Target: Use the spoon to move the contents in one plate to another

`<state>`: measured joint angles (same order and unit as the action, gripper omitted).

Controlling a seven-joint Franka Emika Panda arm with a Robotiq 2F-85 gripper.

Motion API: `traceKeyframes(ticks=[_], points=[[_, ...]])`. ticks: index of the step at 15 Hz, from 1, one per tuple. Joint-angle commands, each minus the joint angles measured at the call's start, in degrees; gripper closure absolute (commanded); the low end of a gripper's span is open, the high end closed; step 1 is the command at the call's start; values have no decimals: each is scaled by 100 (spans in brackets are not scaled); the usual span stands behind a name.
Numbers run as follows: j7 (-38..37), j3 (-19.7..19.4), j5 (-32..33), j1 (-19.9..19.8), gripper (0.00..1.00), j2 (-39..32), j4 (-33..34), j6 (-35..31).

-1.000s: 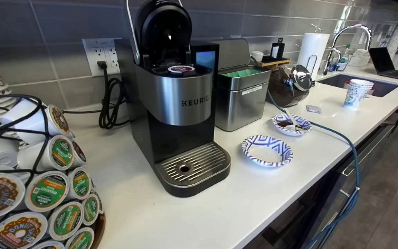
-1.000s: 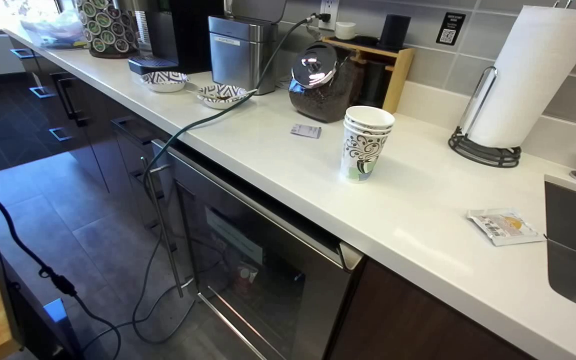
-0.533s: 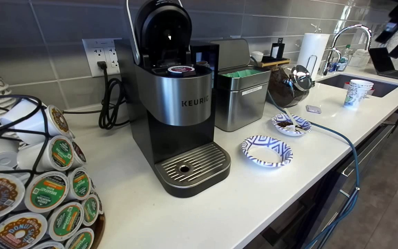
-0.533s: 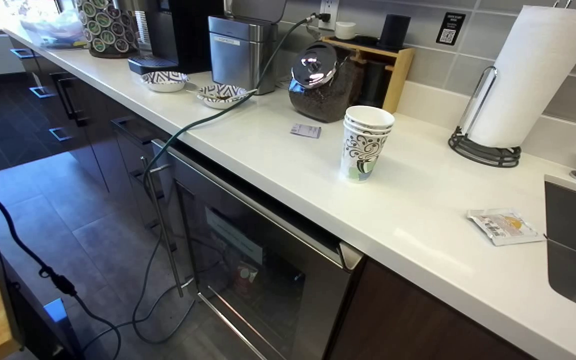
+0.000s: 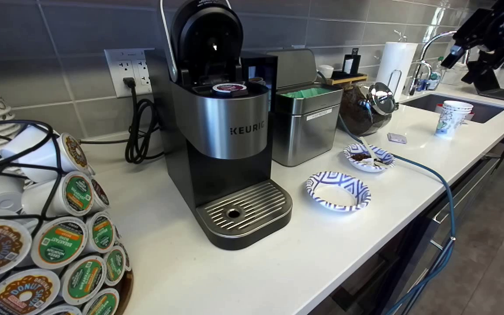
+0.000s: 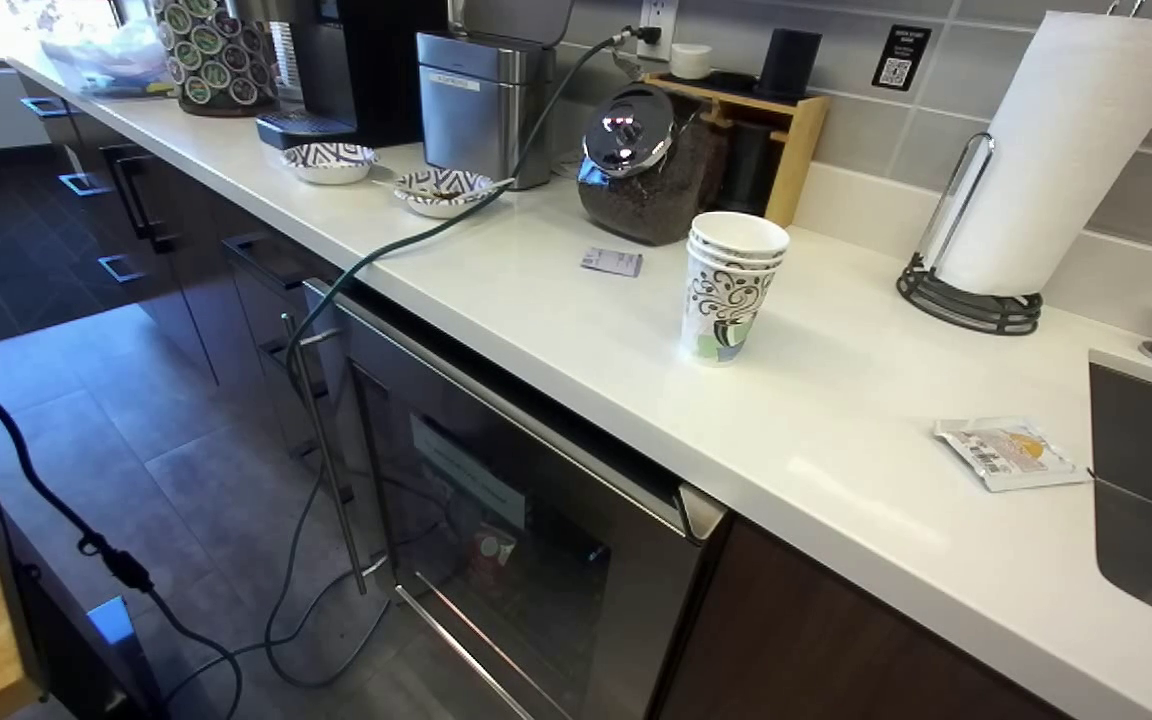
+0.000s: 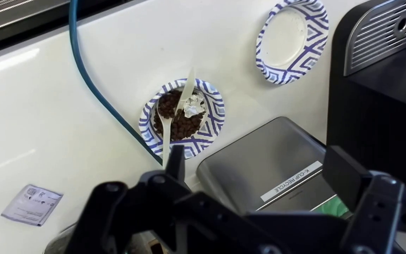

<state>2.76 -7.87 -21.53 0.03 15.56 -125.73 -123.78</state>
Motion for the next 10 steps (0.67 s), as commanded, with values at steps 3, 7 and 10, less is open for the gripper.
traceKeyframes(ticks=[3, 7, 10], points=[[1038, -327, -1060, 0, 0, -778, 266, -309], [2059, -487, -2118, -227, 0, -1543, 695, -133], [1984, -292, -2110, -442, 0, -1489, 556, -253]])
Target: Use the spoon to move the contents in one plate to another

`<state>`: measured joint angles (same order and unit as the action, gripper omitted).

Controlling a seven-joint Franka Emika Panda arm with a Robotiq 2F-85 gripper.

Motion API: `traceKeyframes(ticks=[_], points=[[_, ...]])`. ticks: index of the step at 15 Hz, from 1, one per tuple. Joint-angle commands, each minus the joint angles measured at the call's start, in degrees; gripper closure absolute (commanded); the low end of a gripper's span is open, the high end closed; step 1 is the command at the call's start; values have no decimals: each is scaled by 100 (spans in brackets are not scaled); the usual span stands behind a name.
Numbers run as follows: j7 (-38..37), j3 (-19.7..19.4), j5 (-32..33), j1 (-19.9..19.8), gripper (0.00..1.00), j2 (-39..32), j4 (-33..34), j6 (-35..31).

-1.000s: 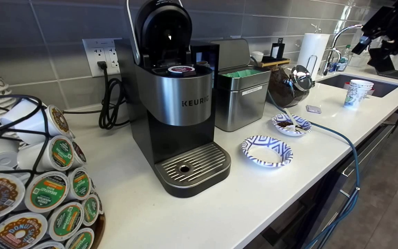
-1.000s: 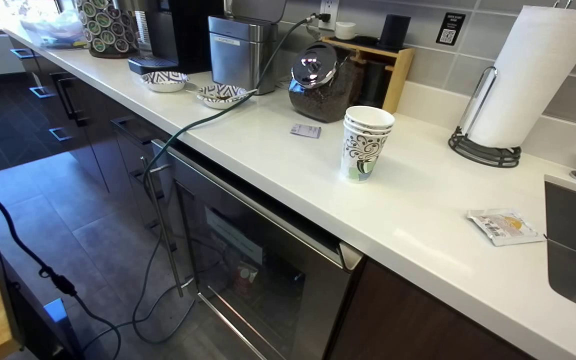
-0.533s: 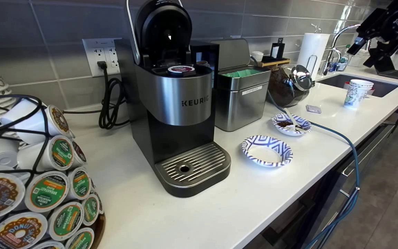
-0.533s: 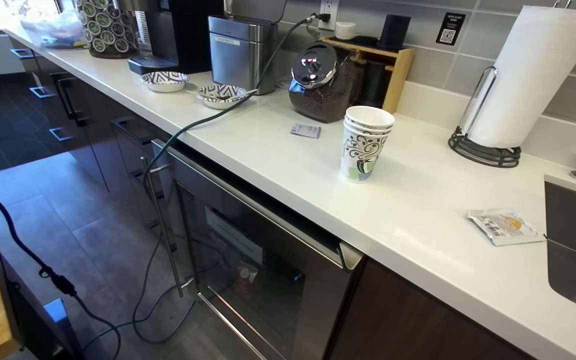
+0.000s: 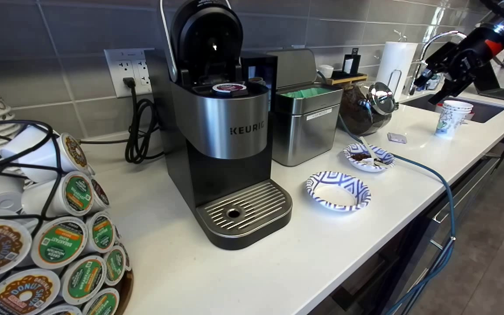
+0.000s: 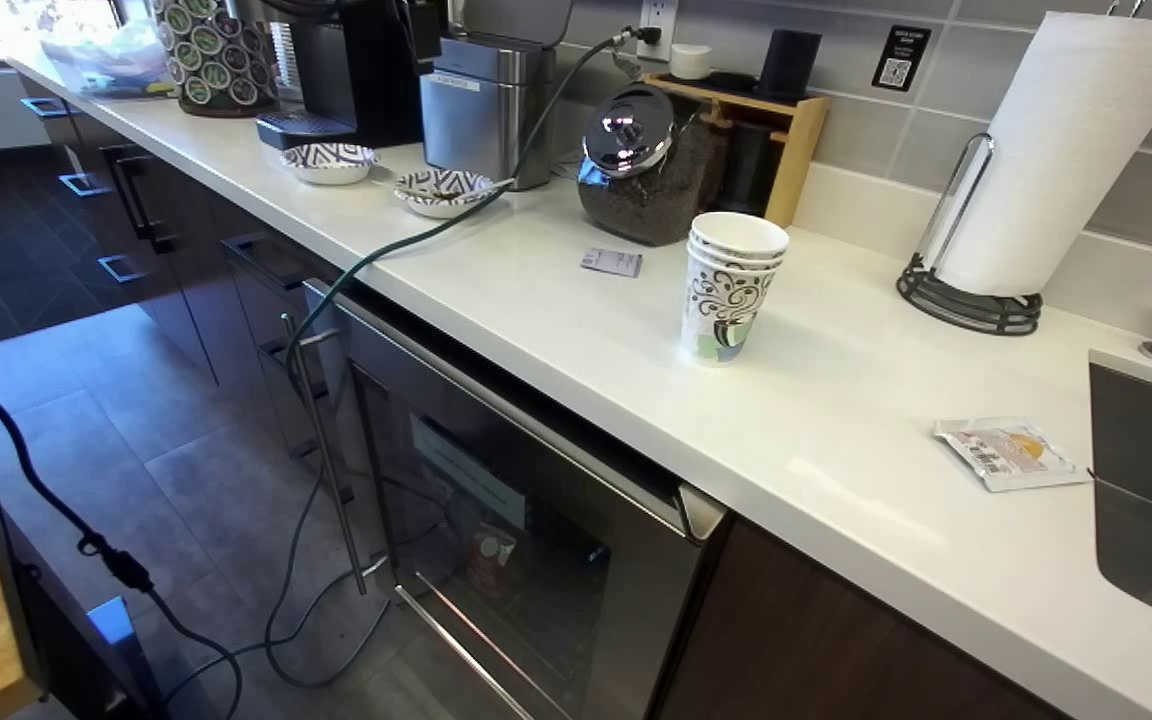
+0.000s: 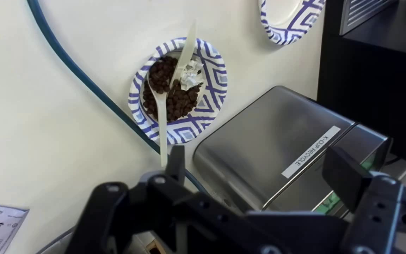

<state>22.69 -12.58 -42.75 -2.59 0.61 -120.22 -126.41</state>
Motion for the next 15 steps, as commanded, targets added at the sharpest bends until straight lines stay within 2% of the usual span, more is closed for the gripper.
traceKeyframes(ticks=[1, 8, 13, 15], points=[[37, 196, -23, -244, 0, -121, 61, 13], [34, 264, -22, -259, 0, -55, 72, 14], [1183, 196, -662, -458, 0, -551, 501, 309], [1587, 236, -1011, -554, 0, -808, 631, 234]])
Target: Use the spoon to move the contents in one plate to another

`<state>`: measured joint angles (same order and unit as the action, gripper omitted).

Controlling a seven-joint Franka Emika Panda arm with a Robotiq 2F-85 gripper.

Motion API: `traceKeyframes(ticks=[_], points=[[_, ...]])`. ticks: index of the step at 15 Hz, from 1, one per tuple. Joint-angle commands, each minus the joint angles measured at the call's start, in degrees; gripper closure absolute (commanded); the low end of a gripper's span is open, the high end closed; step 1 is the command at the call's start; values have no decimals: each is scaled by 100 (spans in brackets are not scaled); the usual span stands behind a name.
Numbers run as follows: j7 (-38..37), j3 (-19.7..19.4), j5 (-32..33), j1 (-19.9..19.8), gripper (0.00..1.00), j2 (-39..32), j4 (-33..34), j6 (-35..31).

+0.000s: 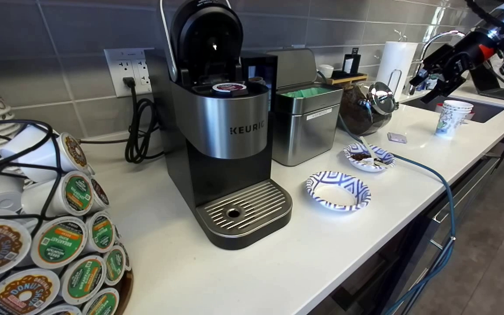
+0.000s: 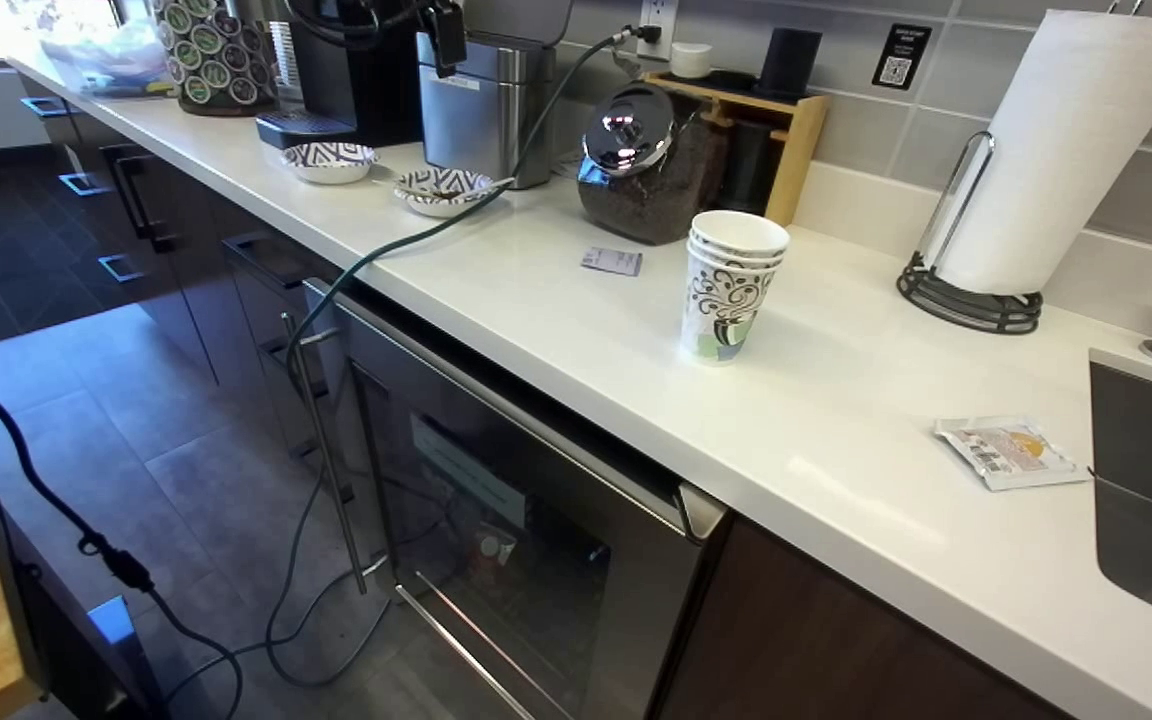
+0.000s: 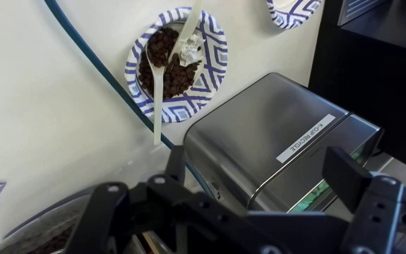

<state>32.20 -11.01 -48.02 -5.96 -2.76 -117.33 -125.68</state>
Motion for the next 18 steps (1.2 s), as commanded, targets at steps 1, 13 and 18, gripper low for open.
traceKeyframes(ticks=[1, 13, 18], points=[[800, 109, -648, -261, 0, -645, 400, 158], [1450, 482, -1539, -324, 0, -1436, 414, -836], [2111, 714, -2382, -451, 0, -2056, 830, -862]])
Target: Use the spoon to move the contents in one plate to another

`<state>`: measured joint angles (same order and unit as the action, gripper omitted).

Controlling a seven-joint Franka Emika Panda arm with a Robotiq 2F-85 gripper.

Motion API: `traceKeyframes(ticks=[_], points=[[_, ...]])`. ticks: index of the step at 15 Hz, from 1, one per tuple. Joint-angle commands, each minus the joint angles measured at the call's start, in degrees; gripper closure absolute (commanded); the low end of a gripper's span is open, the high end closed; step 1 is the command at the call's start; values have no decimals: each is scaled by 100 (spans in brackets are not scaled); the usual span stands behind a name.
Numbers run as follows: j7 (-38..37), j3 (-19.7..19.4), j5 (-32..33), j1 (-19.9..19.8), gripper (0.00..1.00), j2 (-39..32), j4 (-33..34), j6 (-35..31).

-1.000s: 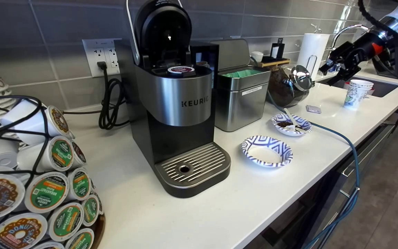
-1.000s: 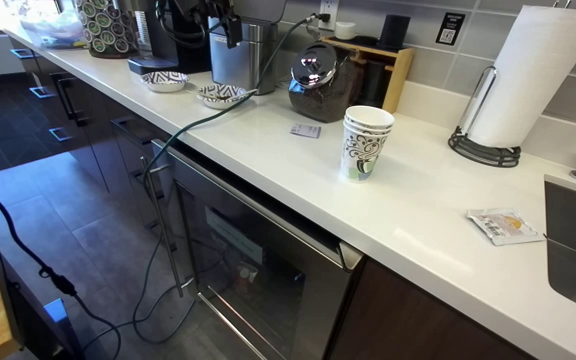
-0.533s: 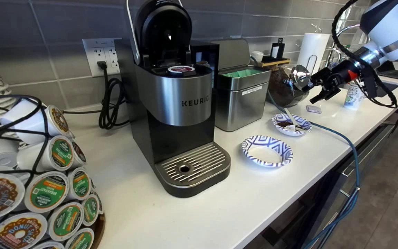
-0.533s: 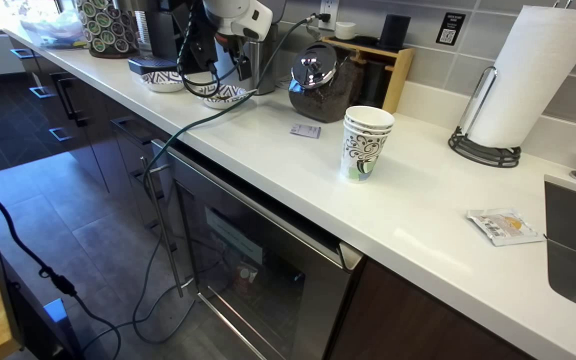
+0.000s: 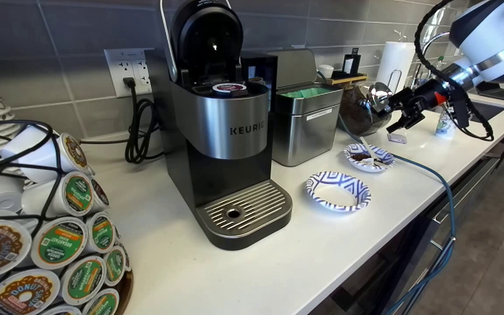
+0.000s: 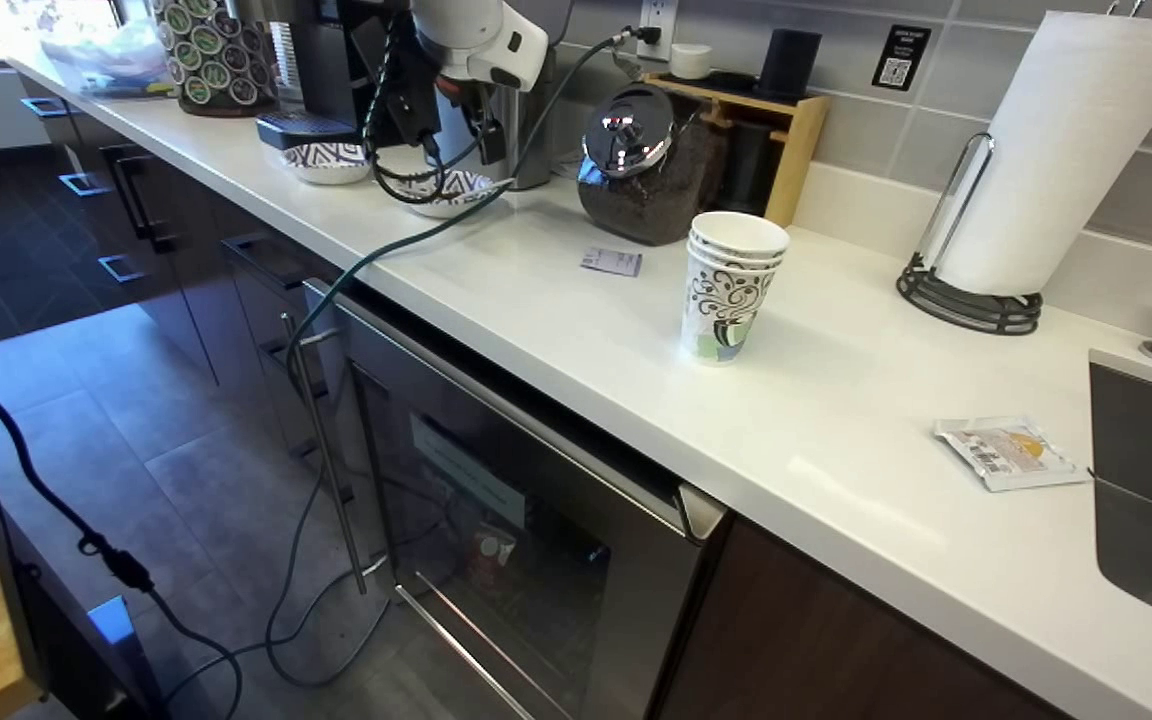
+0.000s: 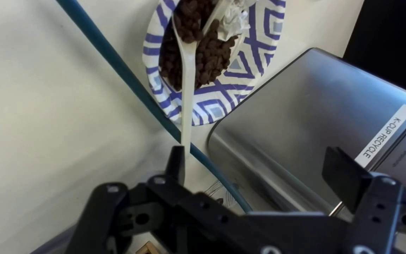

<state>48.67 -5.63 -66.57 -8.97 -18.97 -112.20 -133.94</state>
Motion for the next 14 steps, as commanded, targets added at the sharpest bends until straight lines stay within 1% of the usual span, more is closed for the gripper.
traceKeyframes(ticks=[1, 4, 7, 10, 12, 13, 14], points=[[646, 203, -697, -164, 0, -540, 396, -33], [1221, 240, -1211, -180, 0, -886, 719, -97], [1356, 194, -1409, -133, 0, -1230, 1026, -106], [1344, 179, -1469, -124, 3, -1491, 1247, -114], [1307, 179, -1470, -126, 9, -1616, 1358, -106], [1268, 177, -1462, -125, 16, -1654, 1394, -101], [1258, 180, -1457, -127, 20, -1691, 1429, -97]])
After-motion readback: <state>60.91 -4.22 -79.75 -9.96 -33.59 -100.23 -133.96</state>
